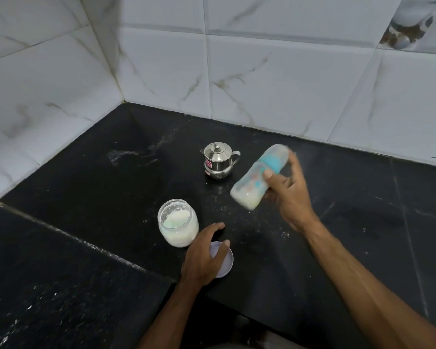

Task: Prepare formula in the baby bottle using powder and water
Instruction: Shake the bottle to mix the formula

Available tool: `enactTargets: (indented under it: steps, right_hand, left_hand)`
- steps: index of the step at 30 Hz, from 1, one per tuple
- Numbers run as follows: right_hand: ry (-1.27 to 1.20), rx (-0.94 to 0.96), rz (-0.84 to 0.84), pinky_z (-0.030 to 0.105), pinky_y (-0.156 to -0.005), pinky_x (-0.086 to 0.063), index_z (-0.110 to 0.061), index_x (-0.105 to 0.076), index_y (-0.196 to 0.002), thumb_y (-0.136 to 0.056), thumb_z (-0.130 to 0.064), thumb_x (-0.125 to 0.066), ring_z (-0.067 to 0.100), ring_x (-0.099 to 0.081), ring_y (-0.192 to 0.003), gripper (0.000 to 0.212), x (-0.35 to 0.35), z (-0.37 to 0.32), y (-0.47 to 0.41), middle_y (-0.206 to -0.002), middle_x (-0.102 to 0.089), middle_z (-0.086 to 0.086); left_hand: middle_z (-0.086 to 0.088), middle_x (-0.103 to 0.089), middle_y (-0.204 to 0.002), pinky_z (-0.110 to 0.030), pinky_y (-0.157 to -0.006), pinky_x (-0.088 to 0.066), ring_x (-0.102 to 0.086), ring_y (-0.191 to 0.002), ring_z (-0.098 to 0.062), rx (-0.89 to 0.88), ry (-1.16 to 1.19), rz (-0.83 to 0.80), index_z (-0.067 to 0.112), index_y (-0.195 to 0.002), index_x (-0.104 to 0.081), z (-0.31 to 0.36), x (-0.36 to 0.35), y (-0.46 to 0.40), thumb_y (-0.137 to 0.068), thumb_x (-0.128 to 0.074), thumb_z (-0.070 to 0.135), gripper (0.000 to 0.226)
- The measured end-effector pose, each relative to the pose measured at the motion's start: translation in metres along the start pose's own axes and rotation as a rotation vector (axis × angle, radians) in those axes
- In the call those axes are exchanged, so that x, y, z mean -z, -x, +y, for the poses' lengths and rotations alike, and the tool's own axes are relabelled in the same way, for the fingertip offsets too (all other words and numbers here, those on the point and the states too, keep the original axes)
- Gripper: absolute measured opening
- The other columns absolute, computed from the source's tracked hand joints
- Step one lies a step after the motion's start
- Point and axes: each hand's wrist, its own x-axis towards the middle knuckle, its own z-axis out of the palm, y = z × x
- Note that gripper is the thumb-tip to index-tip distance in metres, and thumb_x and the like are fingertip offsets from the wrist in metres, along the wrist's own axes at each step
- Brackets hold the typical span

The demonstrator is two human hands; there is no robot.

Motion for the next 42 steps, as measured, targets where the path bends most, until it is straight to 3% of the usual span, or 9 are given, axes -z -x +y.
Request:
enactTargets:
  steps: [2,8,12,16,21,28,33,38,42]
  right_hand:
    - [-0.015,0.020,0.025,0.045,-0.073,-0.059,-0.027,-0.026,-0.147,-0.083,-0.018,-0.070,0.035,-0.068,-0.104,0.078,0.002,0.000,-0.003,-0.114,-0.068,0.013]
    - [0.503,-0.013,-0.472,0.034,-0.093,-0.055,-0.034,-0.022,-0.146,-0.080,-0.007,-0.076,0.017,-0.065,-0.113,0.090,-0.006,0.016,0.017,-0.129,-0.060,0.005]
    - [0.558,0.022,-0.448,0.025,-0.092,-0.053,-0.038,-0.020,-0.145,-0.080,-0.011,-0.077,0.009,-0.063,-0.113,0.091,-0.009,0.012,0.013,-0.127,-0.060,-0.008]
    - [0.589,0.037,-0.440,0.026,-0.093,-0.053,-0.044,-0.019,-0.143,-0.080,-0.014,-0.077,0.008,-0.062,-0.115,0.090,-0.008,0.010,0.010,-0.129,-0.059,-0.008]
    - [0.605,0.073,-0.437,0.042,-0.098,-0.052,-0.044,-0.020,-0.144,-0.080,-0.015,-0.078,0.013,-0.062,-0.117,0.091,-0.004,0.010,0.006,-0.132,-0.059,-0.003]
    - [-0.171,0.087,-0.001,0.039,-0.075,-0.059,-0.021,-0.027,-0.145,-0.085,-0.016,-0.064,0.021,-0.070,-0.098,0.071,-0.008,-0.012,-0.006,-0.103,-0.072,-0.005]
    - [0.240,-0.107,-0.429,0.041,-0.080,-0.059,-0.025,-0.026,-0.146,-0.083,0.001,-0.067,0.027,-0.069,-0.103,0.080,-0.009,0.005,0.018,-0.115,-0.069,0.009]
    - [-0.109,0.034,-0.025,0.043,-0.074,-0.060,-0.022,-0.025,-0.147,-0.082,-0.017,-0.067,0.028,-0.070,-0.099,0.077,-0.003,-0.008,-0.006,-0.106,-0.073,0.005]
    - [0.131,-0.096,-0.297,0.044,-0.078,-0.059,-0.026,-0.026,-0.147,-0.078,-0.017,-0.079,0.033,-0.069,-0.103,0.088,-0.004,0.003,0.006,-0.113,-0.069,0.016]
  left_hand:
    - [0.019,-0.056,-0.129,-0.019,-0.102,-0.040,-0.049,-0.122,0.004,-0.003,-0.003,0.003,0.027,-0.130,-0.055,-0.001,0.000,0.000,-0.087,-0.054,0.050,0.049]
    - [0.019,-0.051,-0.129,-0.012,-0.095,-0.034,-0.048,-0.117,0.004,0.050,-0.027,-0.027,0.033,-0.133,-0.047,0.000,0.000,-0.001,-0.087,-0.057,0.044,0.048]
    - [0.020,-0.049,-0.127,-0.004,-0.090,-0.031,-0.045,-0.115,0.004,0.090,-0.049,-0.043,0.027,-0.134,-0.048,-0.001,-0.001,-0.001,-0.091,-0.061,0.042,0.048]
    - [0.011,-0.055,-0.136,-0.026,-0.103,-0.043,-0.049,-0.124,-0.004,0.079,-0.036,-0.040,0.026,-0.136,-0.048,-0.007,-0.003,-0.002,-0.086,-0.052,0.060,0.061]
    - [0.017,-0.053,-0.132,-0.006,-0.096,-0.032,-0.046,-0.119,0.007,0.045,-0.028,-0.007,0.029,-0.132,-0.051,0.000,-0.001,-0.001,-0.089,-0.060,0.046,0.047]
    - [0.020,-0.056,-0.129,-0.019,-0.102,-0.040,-0.049,-0.122,0.005,0.003,0.007,0.002,0.028,-0.130,-0.055,0.000,0.000,0.000,-0.087,-0.053,0.052,0.049]
    - [0.015,-0.058,-0.127,-0.017,-0.096,-0.039,-0.052,-0.116,0.001,0.045,0.006,0.001,0.026,-0.130,-0.054,-0.002,0.000,0.005,-0.083,-0.050,0.059,0.058]
    - [0.019,-0.057,-0.129,-0.019,-0.102,-0.039,-0.049,-0.121,0.005,0.005,0.011,0.004,0.027,-0.130,-0.055,0.001,0.001,-0.002,-0.087,-0.054,0.051,0.049]
    - [0.014,-0.060,-0.124,-0.018,-0.095,-0.040,-0.054,-0.115,-0.001,0.010,-0.011,0.000,0.024,-0.127,-0.056,0.001,0.001,-0.004,-0.084,-0.050,0.056,0.054]
